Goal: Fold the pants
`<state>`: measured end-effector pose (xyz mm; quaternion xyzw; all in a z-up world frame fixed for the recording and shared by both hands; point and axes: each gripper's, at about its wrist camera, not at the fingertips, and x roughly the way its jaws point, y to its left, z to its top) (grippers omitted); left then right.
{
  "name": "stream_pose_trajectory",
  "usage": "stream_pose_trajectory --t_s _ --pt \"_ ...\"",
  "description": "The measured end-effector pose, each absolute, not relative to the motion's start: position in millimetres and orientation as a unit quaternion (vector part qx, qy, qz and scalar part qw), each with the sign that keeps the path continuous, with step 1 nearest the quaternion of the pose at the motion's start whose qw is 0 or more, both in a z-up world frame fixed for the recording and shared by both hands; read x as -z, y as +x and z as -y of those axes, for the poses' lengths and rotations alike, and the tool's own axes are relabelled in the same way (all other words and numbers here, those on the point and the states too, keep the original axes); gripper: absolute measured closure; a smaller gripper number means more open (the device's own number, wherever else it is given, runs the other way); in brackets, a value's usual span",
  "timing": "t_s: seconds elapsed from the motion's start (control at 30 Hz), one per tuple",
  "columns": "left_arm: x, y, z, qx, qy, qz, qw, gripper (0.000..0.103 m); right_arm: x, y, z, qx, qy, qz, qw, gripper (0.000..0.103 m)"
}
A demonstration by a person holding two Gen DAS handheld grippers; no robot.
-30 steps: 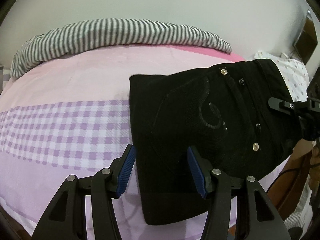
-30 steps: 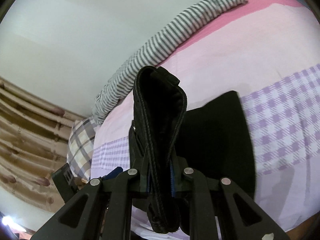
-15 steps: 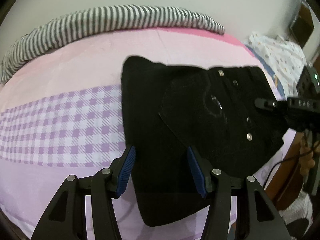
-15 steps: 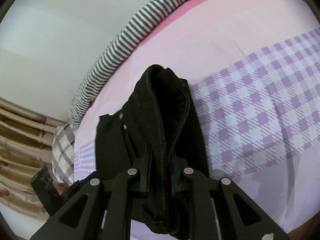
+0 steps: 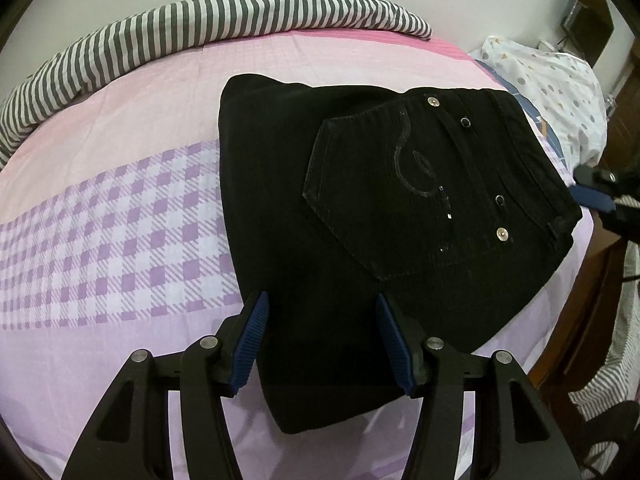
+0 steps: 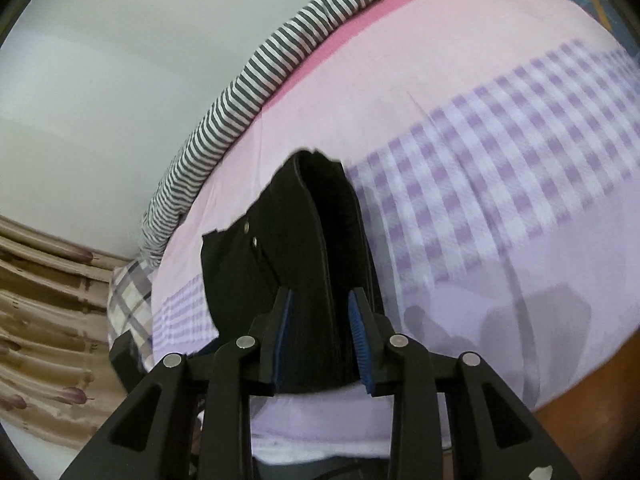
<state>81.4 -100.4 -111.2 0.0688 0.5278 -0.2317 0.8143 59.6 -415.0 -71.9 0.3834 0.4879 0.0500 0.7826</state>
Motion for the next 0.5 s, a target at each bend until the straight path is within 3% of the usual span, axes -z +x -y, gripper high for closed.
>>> stream_pose_trajectory --t_s 0.3,0.4,0.5 --pt "111.9 76.7 91.7 0.231 0.047 -0.532 0.813 0.046 88.4 53.3 402.1 -0.052 0.398 -0.5 0.767 0.075" --pt "111.9 75.2 91.2 0.231 0.045 -0.531 0.814 0.046 74.3 54.1 391.2 -0.049 0.366 -0.485 0.793 0.086" --pt "112.1 76.2 91.0 0.232 0.046 -0.532 0.813 0.046 56.5 49.4 379.8 -0.05 0.342 -0.471 0.812 0.089"
